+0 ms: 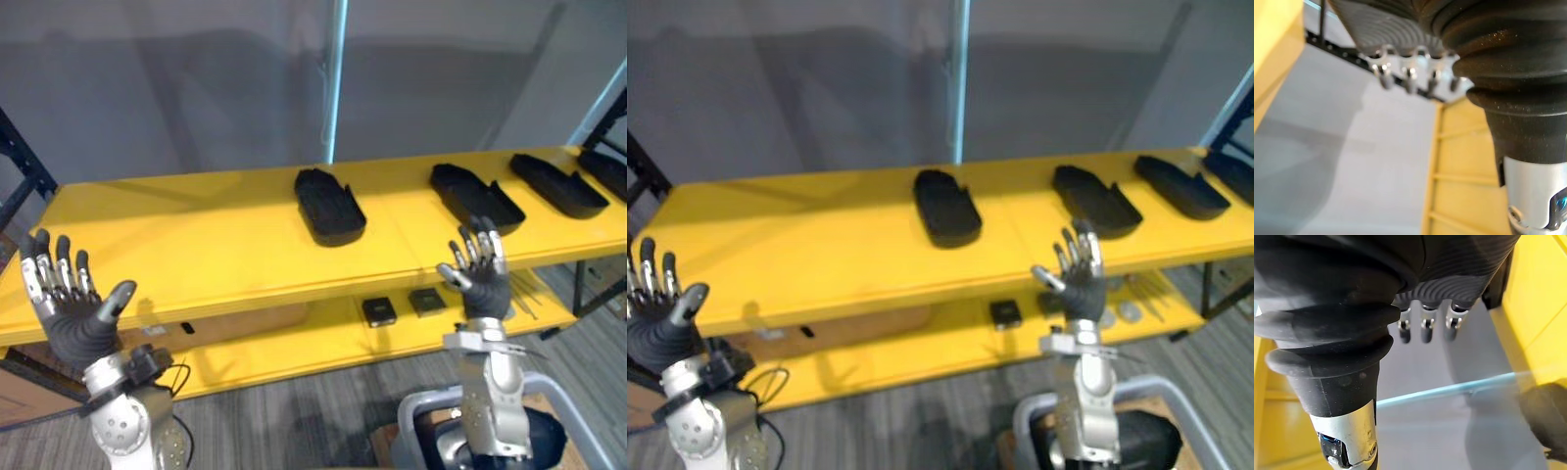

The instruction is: Walk over and take plastic housings, then place them on the shelf

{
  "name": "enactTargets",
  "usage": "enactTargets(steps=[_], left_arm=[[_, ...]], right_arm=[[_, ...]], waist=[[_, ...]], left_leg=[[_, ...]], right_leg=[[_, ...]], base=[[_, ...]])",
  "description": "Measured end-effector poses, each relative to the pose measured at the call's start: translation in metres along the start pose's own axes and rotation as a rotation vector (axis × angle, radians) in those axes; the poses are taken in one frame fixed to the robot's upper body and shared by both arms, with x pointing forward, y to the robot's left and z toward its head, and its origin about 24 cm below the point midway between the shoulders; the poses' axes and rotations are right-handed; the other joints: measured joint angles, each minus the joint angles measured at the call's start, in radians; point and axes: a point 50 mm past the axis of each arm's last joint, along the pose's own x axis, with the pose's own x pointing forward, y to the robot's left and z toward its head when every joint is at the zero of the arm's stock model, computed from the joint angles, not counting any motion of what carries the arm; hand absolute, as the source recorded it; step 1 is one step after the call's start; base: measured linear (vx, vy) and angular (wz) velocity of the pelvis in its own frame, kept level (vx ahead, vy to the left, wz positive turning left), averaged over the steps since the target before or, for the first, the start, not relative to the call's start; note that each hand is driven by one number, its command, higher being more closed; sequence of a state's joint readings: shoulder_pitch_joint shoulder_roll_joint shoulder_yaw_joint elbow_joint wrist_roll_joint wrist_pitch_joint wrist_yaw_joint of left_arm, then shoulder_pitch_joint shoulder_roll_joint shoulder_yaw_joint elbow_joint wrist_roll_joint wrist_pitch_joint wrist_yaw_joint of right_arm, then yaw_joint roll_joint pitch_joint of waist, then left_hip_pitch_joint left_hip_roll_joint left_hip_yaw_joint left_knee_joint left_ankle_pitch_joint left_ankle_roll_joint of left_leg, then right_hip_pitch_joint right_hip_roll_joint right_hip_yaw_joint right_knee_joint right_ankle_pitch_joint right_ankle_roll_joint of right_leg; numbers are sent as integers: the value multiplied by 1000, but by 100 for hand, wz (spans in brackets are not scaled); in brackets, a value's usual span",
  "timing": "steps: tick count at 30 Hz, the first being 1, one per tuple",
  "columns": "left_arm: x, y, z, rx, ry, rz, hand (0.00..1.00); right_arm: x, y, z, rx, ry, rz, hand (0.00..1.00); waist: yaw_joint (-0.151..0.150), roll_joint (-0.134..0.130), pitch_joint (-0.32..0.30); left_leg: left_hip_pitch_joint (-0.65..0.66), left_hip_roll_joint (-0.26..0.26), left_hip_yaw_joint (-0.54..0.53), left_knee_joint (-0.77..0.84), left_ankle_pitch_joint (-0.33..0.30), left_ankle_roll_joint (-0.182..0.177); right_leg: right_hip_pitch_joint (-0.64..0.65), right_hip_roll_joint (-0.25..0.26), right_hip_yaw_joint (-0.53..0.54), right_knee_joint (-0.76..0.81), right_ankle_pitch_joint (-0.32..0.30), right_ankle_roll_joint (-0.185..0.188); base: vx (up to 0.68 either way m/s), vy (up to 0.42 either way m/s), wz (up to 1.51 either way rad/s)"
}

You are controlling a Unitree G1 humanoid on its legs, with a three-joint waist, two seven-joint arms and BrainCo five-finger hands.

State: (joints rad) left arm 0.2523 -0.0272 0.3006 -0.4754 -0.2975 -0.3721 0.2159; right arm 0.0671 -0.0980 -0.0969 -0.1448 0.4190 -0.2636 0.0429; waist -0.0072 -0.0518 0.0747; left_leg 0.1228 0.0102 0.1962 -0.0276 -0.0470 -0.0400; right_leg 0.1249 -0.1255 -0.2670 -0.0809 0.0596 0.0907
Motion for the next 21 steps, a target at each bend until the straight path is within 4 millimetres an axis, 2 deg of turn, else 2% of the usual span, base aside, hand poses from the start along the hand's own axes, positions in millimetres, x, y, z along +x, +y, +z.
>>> enactTargets(steps=[8,12,16,21], left_arm=[[-1,4,-3,1,15,46,0],[-2,7,-15,13,72,78,0],[-2,8,-28,34,149,91,0],[-5,10,-38,63,224,94,0]], right_arm=[[-9,-16,-6,86,19,-85,0],[-11,-14,-11,112,32,-84,0],[-9,-14,-15,31,67,-94,0],[-3,-36,-27,-44,146,-216,0]], waist=[[-4,6,54],[-5,14,64],[-5,13,65],[-3,12,66]], left_leg=[[9,-3,-10,4,0,0],[12,-3,2,1,0,0],[12,-3,6,-2,-2,2],[15,-3,6,-16,-2,2]], right_leg=[[15,-8,-7,0,0,0],[14,-9,-2,0,0,1],[14,-9,2,0,1,1],[14,-9,0,0,0,2]], base=[[0,0,2],[0,0,-5],[0,0,0],[-1,1,1]])
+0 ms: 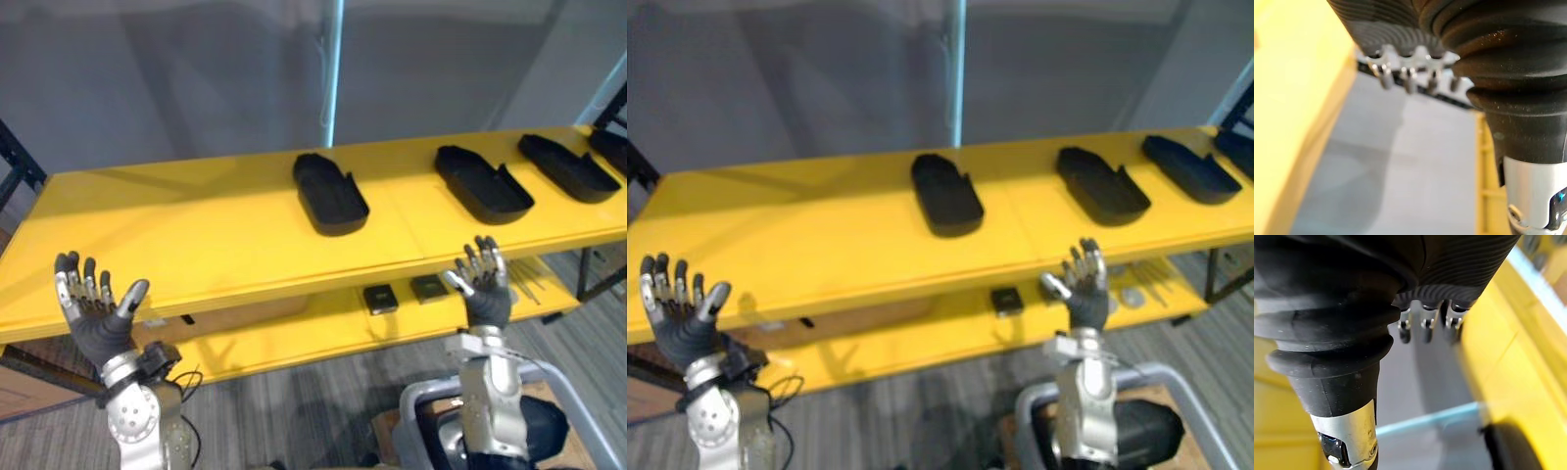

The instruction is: Walk over and take plastic housings, then place them on the shelf

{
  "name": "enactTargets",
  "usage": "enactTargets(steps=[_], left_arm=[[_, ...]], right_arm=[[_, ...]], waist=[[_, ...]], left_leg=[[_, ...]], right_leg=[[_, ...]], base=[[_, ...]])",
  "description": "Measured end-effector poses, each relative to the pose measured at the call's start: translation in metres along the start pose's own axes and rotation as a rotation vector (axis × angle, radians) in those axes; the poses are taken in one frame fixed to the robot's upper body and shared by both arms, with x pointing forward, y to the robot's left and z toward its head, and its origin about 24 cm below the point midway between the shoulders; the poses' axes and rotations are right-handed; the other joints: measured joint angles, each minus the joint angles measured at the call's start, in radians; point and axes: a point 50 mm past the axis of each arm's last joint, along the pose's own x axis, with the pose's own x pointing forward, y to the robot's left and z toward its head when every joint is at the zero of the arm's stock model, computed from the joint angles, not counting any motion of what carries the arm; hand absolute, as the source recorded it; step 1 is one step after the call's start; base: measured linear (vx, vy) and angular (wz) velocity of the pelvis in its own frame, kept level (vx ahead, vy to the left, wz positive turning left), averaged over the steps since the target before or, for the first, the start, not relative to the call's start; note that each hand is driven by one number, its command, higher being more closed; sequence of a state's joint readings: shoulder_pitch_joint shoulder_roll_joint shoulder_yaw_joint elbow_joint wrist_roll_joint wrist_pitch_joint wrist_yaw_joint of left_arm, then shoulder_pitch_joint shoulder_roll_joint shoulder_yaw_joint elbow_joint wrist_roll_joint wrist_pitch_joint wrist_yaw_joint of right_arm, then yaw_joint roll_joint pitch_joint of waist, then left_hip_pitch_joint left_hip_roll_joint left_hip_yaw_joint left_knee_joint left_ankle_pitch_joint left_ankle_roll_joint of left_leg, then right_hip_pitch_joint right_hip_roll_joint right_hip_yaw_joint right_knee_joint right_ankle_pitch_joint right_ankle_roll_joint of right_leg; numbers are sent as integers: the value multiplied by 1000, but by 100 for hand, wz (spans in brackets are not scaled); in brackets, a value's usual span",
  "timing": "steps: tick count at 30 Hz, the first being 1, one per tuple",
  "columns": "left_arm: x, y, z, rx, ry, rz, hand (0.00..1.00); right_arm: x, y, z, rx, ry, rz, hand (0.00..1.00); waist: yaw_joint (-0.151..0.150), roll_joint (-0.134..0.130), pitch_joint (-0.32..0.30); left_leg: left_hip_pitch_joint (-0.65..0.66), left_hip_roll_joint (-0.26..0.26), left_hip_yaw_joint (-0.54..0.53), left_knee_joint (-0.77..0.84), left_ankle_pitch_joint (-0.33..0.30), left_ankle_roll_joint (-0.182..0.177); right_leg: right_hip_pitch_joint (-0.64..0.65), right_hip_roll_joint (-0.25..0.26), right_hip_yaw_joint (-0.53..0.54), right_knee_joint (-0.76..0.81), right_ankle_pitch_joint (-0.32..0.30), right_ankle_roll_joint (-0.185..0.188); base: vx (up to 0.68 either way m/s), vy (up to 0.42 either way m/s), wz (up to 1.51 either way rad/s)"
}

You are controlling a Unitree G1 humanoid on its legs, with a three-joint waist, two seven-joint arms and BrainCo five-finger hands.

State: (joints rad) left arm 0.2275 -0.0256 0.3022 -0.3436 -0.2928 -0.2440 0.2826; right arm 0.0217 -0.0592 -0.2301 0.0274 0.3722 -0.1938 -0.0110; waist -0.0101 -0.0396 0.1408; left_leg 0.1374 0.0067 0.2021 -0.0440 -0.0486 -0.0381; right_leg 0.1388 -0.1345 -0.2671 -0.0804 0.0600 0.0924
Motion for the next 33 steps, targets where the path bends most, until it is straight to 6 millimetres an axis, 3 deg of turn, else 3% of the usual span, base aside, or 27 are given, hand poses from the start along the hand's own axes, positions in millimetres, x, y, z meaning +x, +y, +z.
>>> enactTargets(steps=[6,11,16,26,33], left_arm=[[-2,8,-16,66,84,3,0],[-3,6,-19,66,98,-20,0],[-5,0,-20,55,99,-50,0],[-10,-8,-24,39,111,-83,0],[-11,-11,-26,53,125,-122,0]], right_arm=[[24,-29,6,-76,11,-75,0],[46,-37,17,-98,-10,-87,0],[61,-31,27,-69,-46,-68,0],[60,-14,37,-56,-98,7,0],[92,33,33,34,-55,276,0]], waist=[[14,3,2],[24,18,12],[28,36,28],[22,31,51],[37,50,65]], left_leg=[[0,-1,-13,-16,6,-1],[-1,-3,-42,-15,11,1],[-9,-11,-57,-11,14,5],[-19,-17,-48,19,2,8],[-20,-19,-58,17,11,7]], right_leg=[[1,0,-12,3,0,1],[3,-6,-37,23,0,1],[2,-16,-59,31,-3,5],[3,-26,-49,36,-9,10],[3,-28,-64,40,-16,14]], base=[[-5,1,6],[-7,7,18],[-27,7,13],[-27,4,-4],[-24,2,5]])
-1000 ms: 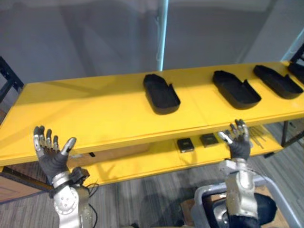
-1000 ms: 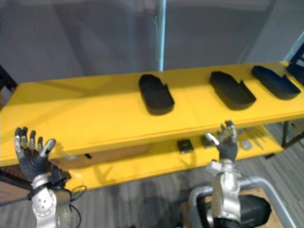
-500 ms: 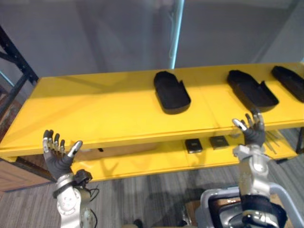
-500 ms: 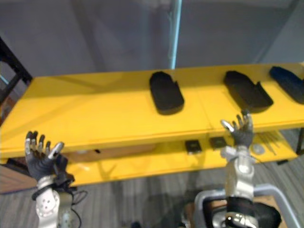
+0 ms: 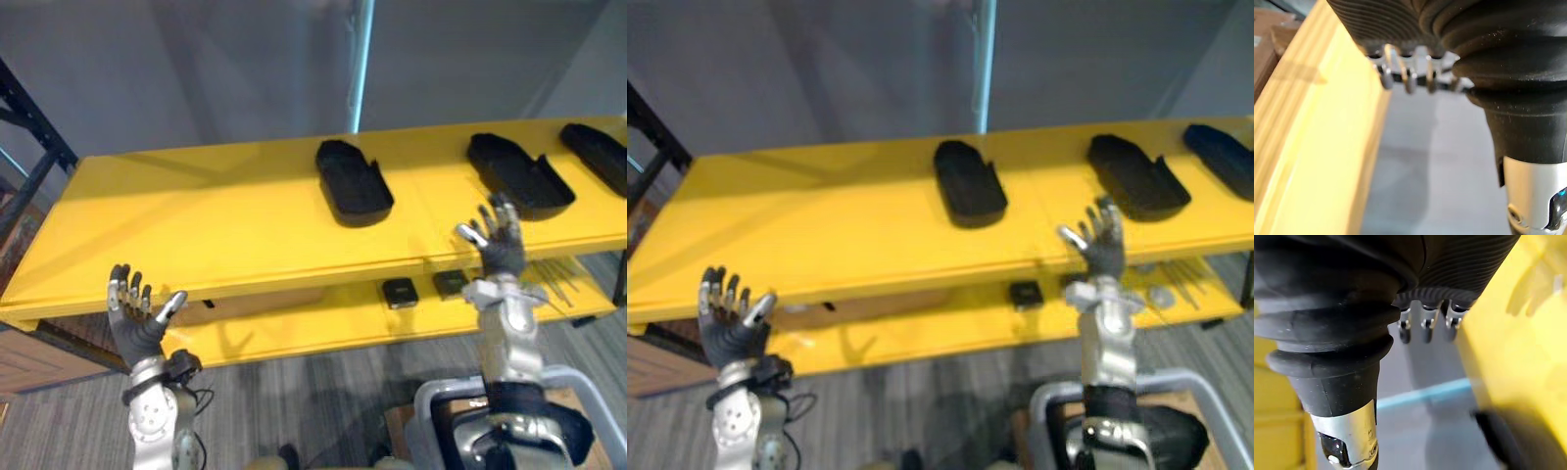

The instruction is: Walk over and take plastic housings, then place them on the shelf

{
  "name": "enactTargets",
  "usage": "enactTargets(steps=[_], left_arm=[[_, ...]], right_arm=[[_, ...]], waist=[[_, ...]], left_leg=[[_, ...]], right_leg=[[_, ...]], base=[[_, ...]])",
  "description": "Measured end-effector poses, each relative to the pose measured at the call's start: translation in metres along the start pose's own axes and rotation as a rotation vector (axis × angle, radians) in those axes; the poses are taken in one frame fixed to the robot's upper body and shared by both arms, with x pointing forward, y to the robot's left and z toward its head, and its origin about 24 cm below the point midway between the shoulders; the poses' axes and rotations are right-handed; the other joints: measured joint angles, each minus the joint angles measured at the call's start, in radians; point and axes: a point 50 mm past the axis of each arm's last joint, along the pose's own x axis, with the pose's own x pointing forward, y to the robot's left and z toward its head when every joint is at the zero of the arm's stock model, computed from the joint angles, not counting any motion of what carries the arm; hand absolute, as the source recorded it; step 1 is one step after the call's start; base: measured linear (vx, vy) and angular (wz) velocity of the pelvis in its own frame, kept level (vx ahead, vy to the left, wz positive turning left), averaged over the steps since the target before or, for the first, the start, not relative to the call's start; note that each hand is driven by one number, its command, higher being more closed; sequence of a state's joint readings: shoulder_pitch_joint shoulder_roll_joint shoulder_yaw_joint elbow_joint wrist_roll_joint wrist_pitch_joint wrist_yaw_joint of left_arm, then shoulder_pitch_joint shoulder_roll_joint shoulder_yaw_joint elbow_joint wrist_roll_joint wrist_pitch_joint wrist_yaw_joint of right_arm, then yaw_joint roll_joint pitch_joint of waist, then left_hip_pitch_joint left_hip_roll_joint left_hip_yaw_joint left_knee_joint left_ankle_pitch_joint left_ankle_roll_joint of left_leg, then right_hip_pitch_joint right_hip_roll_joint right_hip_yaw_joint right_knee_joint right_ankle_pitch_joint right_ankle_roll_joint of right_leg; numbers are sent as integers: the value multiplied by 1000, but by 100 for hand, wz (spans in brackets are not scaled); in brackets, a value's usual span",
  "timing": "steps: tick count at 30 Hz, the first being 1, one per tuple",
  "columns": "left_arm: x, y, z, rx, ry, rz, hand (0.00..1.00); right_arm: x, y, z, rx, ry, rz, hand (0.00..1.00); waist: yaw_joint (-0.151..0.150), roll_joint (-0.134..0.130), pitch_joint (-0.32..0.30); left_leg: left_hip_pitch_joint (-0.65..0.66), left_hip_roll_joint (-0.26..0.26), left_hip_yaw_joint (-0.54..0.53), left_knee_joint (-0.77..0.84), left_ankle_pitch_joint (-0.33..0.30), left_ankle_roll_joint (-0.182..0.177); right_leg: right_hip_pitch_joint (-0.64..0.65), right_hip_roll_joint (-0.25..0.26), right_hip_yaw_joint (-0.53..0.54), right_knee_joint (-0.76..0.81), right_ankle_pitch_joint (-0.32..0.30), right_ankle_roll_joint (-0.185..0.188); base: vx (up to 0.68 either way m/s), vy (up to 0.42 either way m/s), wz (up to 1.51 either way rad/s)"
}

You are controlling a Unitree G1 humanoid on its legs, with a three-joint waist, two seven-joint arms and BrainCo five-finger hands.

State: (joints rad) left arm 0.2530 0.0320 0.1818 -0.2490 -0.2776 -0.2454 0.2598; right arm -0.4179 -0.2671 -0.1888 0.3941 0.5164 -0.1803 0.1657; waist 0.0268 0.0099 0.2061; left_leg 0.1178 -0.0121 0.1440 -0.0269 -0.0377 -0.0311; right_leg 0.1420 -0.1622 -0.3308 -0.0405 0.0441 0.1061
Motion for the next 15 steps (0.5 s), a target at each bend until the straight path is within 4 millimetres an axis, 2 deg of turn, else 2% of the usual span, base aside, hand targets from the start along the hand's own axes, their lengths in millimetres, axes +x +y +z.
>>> enactTargets(steps=[1,8,11,15], left_arm=[[0,0,0,0,0,-1,0],[-2,4,-9,17,39,9,0],[-2,3,-10,16,41,0,0],[-2,0,-20,18,90,-36,0]], right_arm=[[3,3,0,13,4,41,0],[14,9,6,39,-11,109,0],[21,3,14,19,-24,81,0],[27,-11,14,20,-4,-26,0]], waist=[[13,2,1],[26,0,7],[26,10,19],[27,18,24]], left_leg=[[-2,0,-6,1,4,-1],[-11,-7,-52,4,10,-1],[-11,-10,-52,8,10,-1],[-15,-7,-49,20,9,-1]], right_leg=[[1,0,-4,0,0,0],[19,-6,-50,3,0,0],[18,-12,-49,13,-1,-1],[18,-9,-46,13,-3,-4]], base=[[17,-5,21],[15,10,21],[-19,30,-1],[-43,5,-2]])
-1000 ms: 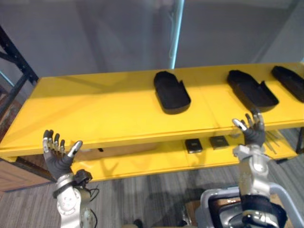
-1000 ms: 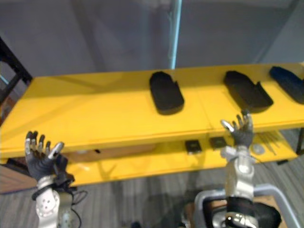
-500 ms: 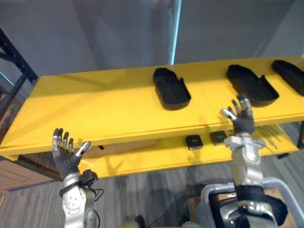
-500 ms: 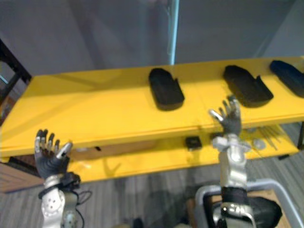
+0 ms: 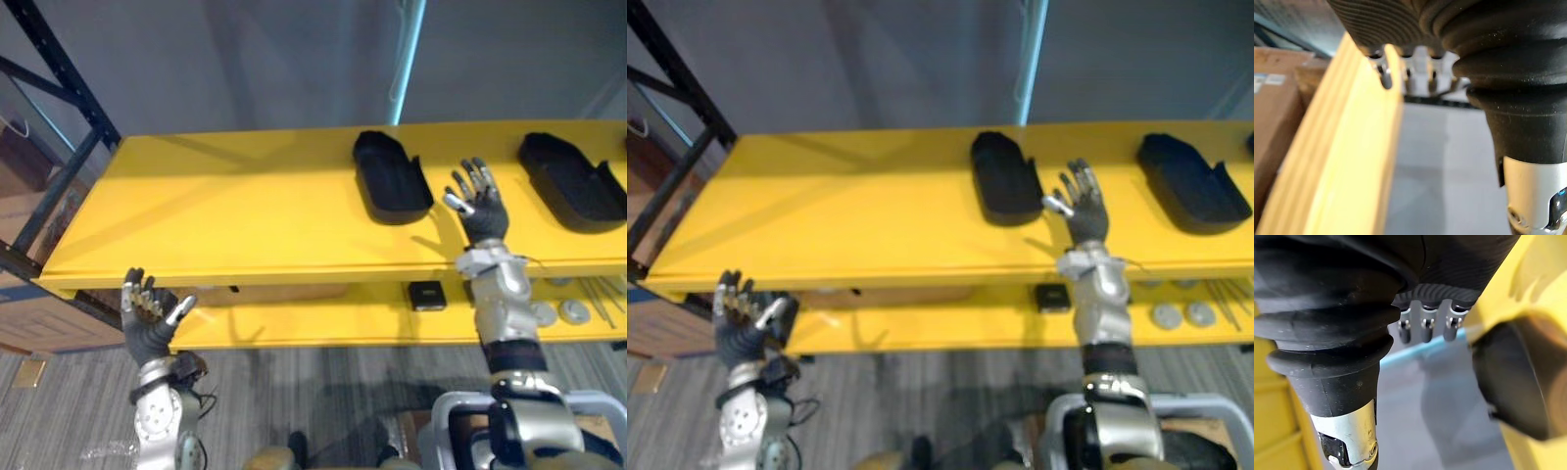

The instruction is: Walk over and take plastic housings, then place them on the shelf

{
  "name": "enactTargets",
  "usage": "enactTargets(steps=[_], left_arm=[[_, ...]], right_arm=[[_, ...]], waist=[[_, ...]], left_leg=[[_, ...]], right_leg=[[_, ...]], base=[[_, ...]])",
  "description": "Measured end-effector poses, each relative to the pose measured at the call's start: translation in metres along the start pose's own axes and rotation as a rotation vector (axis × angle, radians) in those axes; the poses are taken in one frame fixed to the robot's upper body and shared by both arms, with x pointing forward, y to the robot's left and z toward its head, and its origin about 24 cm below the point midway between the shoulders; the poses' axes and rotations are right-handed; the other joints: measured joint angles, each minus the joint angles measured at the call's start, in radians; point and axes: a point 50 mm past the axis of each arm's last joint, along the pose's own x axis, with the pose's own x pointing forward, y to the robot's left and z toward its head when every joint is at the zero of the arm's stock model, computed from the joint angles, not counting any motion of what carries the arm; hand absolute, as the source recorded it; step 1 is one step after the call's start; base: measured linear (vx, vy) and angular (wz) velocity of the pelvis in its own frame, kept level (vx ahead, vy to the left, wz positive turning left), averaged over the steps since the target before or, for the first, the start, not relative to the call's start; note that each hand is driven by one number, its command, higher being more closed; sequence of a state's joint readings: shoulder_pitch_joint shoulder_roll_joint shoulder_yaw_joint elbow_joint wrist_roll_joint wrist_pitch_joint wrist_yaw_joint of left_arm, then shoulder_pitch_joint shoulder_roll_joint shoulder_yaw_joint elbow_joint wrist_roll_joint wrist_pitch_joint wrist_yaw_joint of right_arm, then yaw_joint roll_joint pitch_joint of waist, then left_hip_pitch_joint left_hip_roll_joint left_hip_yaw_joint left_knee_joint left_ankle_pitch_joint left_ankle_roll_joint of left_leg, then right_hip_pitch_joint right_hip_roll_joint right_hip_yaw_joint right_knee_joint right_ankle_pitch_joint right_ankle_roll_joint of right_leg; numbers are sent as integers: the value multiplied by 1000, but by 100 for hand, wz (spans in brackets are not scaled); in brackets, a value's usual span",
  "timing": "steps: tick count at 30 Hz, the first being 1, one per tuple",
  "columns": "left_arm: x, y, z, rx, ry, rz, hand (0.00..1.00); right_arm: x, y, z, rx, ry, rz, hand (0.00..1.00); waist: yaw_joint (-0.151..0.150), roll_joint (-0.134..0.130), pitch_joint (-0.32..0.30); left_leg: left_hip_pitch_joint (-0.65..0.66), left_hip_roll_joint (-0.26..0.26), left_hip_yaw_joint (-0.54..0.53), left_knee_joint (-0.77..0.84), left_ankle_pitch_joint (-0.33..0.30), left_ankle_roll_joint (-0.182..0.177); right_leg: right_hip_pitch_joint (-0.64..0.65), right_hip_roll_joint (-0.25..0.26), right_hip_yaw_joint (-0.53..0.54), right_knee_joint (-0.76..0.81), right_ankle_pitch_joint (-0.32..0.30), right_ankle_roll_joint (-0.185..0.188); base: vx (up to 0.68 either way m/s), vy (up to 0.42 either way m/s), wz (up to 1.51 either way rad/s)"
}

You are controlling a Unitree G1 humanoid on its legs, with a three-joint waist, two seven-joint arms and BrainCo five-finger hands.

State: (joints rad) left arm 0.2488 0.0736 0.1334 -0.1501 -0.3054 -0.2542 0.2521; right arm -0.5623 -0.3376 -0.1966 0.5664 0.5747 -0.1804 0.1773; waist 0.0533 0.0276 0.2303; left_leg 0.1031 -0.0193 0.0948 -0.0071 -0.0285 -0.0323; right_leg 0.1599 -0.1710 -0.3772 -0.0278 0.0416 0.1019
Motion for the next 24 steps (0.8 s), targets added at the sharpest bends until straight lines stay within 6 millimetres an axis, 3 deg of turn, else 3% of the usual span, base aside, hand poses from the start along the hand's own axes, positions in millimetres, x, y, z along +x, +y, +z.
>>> enactTargets(steps=[9,16,21,22,24], left_arm=[[-5,-14,-8,-24,38,-46,0],[-7,-16,-16,-26,64,-39,0],[-7,-18,-15,-26,54,-59,0],[-7,-17,-14,-11,50,-79,0],[-7,-17,-14,-11,50,-79,0]], right_arm=[[1,-52,29,-82,-60,-249,0],[11,-56,45,-119,-66,-209,0],[15,-52,36,-91,10,-134,0],[7,-55,31,-98,23,-115,0],[7,-55,31,-98,23,-115,0]], waist=[[-4,50,23],[-7,66,26],[-4,70,28],[-8,86,35],[-8,86,35]], left_leg=[[-4,6,7,-2,7,-2],[-19,13,4,-2,16,-5],[-29,13,-3,-1,20,-6],[-33,23,4,-9,35,-10],[-33,23,4,-9,35,-10]], right_leg=[[-8,7,10,0,-3,-4],[-23,14,13,0,-2,-5],[-27,14,2,2,-5,-9],[-57,18,19,37,-12,-18],[-57,18,19,37,-12,-18]], base=[[-33,1,-3],[0,1,0],[-8,5,6],[0,0,0],[0,0,0]])
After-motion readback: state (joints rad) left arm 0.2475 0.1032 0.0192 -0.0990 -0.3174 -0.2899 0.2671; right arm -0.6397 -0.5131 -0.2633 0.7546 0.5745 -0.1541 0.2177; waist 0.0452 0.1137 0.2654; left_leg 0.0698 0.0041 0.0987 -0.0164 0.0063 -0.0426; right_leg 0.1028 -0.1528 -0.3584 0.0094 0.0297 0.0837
